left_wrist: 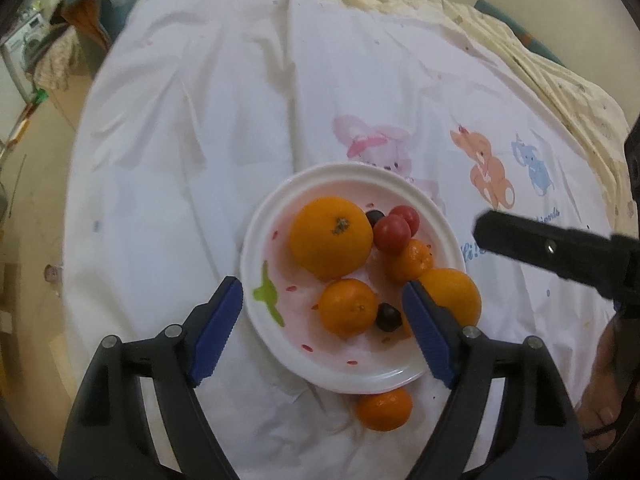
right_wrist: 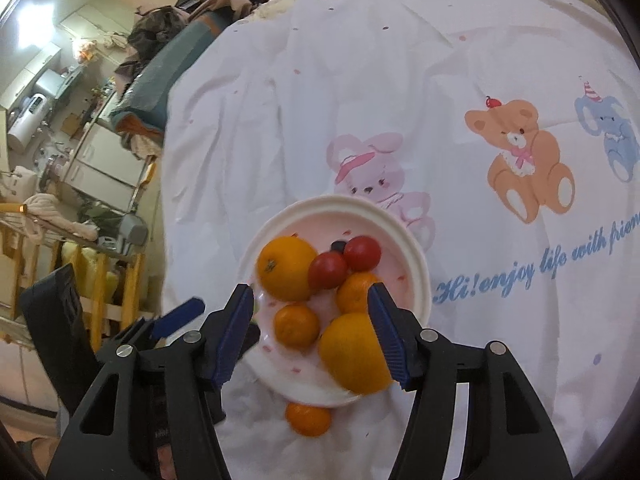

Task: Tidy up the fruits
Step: 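Withdraw both grippers toward the last tangerine and green lime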

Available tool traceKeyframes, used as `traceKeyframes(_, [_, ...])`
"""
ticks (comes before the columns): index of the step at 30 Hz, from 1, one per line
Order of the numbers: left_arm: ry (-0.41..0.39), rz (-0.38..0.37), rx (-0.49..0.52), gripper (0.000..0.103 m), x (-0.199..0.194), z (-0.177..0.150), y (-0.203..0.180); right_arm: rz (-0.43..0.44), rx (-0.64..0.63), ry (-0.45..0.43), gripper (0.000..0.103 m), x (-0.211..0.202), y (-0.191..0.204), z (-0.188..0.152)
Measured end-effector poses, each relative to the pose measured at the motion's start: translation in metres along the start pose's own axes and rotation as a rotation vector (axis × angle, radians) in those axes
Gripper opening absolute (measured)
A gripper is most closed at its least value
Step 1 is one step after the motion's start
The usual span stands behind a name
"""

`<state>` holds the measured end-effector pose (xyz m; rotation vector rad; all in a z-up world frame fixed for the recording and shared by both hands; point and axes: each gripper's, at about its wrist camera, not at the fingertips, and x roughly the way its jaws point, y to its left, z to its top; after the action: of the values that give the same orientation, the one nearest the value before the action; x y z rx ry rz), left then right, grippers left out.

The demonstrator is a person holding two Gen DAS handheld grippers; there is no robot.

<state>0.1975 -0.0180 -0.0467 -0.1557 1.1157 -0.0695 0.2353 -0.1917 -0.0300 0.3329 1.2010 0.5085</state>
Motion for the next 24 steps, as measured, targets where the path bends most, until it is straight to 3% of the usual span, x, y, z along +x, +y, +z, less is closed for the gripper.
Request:
traceKeyframes(14, [-0.049,0.027,0.021,0.079,-0.043,-0.031,0.010,-0.048,-0.011,-0.042,0.062,-0.047,-0.001,-0.044])
traceKeyframes(24, [-0.004,-0.024,-0.009,0.079,-0.059,-0.066,0.006,-0.059,0.056,-0.026,0.062,-0.055,-0.018,-0.084])
